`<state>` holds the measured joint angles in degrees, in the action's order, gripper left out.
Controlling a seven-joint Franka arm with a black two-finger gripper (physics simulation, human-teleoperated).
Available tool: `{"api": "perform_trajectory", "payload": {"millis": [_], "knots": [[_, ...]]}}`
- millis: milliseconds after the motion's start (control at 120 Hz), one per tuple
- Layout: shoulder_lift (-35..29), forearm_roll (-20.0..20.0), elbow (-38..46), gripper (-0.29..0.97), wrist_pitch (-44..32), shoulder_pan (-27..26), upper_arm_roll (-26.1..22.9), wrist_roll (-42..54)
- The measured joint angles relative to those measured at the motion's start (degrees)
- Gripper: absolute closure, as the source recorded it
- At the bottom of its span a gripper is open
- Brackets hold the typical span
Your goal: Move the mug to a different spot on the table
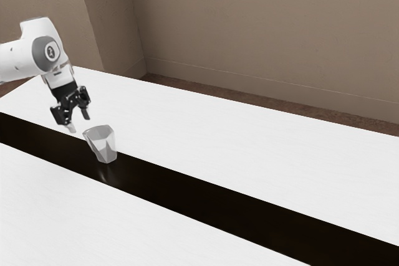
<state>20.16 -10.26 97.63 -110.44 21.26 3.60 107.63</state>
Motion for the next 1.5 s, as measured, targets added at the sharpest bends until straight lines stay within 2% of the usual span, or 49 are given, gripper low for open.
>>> {"api": "perform_trajectory", "payload": {"millis": [308,625,942,1208,1367,1500], "knots": [[5.92,-2.56,-3.45,0.11,-3.22,1.04,0.29,4.97],[10.36,-5.99,-4.64,0.10,-5.34,1.46,0.47,5.21],[14.42,-7.07,-7.29,0.10,-6.64,1.59,0.53,5.21],[14.69,-7.86,-7.20,0.27,-7.14,1.59,0.53,5.21],[14.63,-8.54,-7.00,0.52,-7.23,1.82,0.53,5.21],[14.51,-9.14,-6.61,0.59,-7.35,2.06,0.52,4.88]]}}
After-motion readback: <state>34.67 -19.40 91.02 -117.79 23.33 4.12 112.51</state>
